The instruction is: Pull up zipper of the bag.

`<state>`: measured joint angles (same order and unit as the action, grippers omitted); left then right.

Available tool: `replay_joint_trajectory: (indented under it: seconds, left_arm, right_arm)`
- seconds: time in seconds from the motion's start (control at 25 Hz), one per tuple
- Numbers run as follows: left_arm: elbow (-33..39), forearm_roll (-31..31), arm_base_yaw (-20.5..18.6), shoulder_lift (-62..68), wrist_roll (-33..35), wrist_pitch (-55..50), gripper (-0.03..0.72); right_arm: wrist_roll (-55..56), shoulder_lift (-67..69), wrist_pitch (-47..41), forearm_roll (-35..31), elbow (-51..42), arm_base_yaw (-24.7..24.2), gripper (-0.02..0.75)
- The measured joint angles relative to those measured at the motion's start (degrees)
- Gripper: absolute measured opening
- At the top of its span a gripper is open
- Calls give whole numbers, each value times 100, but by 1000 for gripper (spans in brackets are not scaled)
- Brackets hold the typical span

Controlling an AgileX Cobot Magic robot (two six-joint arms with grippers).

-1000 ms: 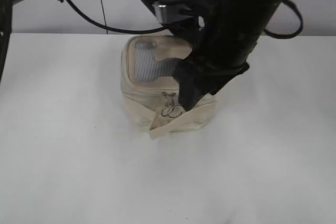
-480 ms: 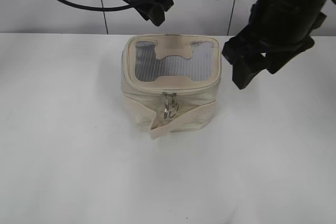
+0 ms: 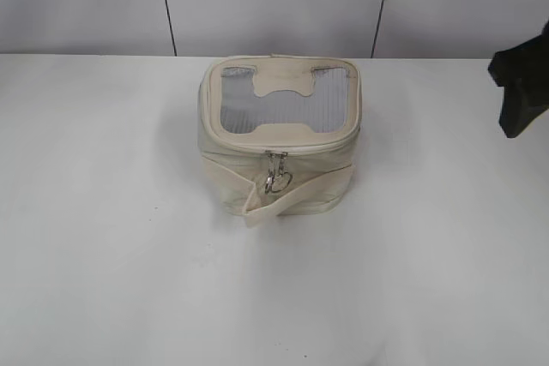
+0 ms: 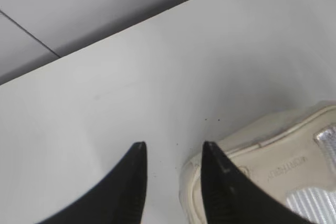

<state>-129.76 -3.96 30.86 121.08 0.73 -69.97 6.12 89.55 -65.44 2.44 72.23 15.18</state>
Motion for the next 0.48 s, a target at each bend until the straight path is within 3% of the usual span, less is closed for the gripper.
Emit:
replay_joint_trajectory:
  seconds: [0.16,0.48]
  left_arm:
    - [739,-40,0,-632,-186,6,274]
    - [3519,-795,0,-2517,-755,-3,274]
  right_arm:
    - [180,-362,68,52,-411,-402,524]
    - [407,-1441,157,86,-1410,-502,524]
